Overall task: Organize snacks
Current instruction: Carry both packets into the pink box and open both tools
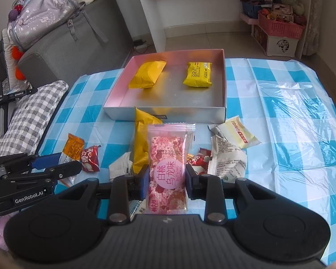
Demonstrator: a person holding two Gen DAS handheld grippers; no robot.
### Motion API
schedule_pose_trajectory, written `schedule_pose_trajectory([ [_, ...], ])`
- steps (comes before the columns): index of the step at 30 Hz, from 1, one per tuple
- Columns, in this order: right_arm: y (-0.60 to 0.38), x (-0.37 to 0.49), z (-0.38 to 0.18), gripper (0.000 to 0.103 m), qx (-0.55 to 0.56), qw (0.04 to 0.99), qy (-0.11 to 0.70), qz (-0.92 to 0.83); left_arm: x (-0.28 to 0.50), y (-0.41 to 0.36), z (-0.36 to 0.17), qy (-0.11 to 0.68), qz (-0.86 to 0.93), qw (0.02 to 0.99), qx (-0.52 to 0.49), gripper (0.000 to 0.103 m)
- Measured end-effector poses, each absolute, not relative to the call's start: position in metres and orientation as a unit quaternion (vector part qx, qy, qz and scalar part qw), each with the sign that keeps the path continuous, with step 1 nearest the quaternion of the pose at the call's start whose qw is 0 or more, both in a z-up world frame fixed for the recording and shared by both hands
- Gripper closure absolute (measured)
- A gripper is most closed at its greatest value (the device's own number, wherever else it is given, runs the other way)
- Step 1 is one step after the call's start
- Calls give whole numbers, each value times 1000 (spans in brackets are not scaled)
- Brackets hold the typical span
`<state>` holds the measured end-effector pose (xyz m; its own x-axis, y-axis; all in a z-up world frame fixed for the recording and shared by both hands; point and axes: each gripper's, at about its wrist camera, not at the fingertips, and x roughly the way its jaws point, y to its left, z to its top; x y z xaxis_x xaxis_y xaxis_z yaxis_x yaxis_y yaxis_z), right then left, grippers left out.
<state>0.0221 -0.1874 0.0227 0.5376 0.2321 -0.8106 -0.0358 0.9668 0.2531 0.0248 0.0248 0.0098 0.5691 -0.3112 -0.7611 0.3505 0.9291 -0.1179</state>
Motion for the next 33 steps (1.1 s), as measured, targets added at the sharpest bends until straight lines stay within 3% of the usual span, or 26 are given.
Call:
schedule_pose_trajectory([
  [21, -228, 105, 14, 74, 193, 896, 399, 34, 120, 8, 3, 416, -139, 898, -47, 67],
  [33, -249, 154, -11, 74, 240, 870, 428, 47, 184, -45, -20, 427, -179, 885, -45, 67],
])
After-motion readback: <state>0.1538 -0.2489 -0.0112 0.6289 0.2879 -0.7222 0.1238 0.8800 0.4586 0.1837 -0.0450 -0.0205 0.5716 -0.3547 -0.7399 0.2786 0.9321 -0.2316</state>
